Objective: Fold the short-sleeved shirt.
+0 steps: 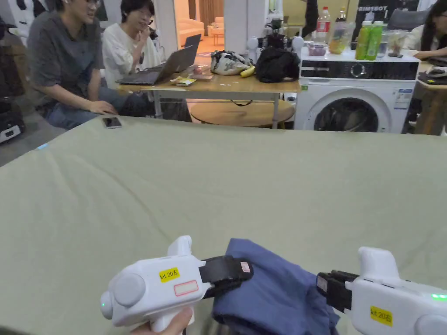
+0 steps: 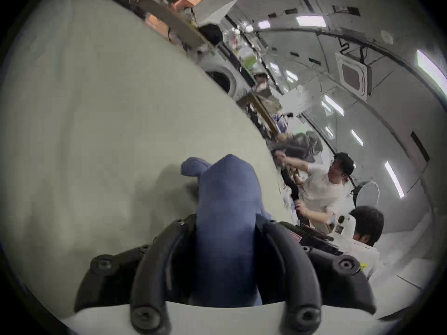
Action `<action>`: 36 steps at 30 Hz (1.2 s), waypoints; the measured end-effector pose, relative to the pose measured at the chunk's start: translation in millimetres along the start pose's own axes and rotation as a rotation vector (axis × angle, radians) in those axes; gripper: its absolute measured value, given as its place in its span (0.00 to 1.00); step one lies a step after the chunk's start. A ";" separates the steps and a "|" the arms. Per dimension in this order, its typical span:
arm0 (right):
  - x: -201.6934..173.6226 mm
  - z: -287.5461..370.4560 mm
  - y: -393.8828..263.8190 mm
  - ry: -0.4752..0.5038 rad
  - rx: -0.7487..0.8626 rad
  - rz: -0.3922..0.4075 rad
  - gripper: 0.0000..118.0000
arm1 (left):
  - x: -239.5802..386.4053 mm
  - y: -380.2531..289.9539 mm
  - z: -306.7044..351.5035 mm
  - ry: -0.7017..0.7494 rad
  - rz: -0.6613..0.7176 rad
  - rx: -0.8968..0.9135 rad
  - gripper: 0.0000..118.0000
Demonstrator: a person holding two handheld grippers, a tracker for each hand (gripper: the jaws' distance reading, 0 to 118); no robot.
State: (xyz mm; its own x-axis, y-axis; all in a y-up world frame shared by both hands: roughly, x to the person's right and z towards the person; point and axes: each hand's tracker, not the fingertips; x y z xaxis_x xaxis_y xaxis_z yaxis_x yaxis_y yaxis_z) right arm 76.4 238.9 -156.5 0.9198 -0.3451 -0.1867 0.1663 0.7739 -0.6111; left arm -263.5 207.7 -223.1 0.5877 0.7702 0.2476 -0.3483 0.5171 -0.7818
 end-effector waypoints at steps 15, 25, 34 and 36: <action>-175.8 -181.1 47.9 0.379 -0.134 0.078 0.00 | -193.8 143.3 183.6 0.514 0.075 0.232 0.31; -113.2 -86.7 49.2 0.277 -0.002 0.085 0.00 | -37.4 119.3 210.1 0.616 -0.398 0.378 0.59; -51.6 67.4 61.1 -0.007 0.385 0.094 0.00 | 136.4 42.8 158.0 0.294 -0.699 0.604 0.58; -41.6 92.5 59.3 -0.094 0.437 0.119 0.00 | 157.1 27.8 143.7 0.265 -0.662 0.646 0.58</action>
State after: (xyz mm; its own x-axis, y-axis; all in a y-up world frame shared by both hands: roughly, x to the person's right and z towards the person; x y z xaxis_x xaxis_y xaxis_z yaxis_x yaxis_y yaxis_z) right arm 80.8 348.3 -113.8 0.9664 -0.2067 -0.1528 0.1738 0.9634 -0.2040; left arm -285.8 396.7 -123.7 0.9280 0.1803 0.3261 -0.1755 0.9835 -0.0443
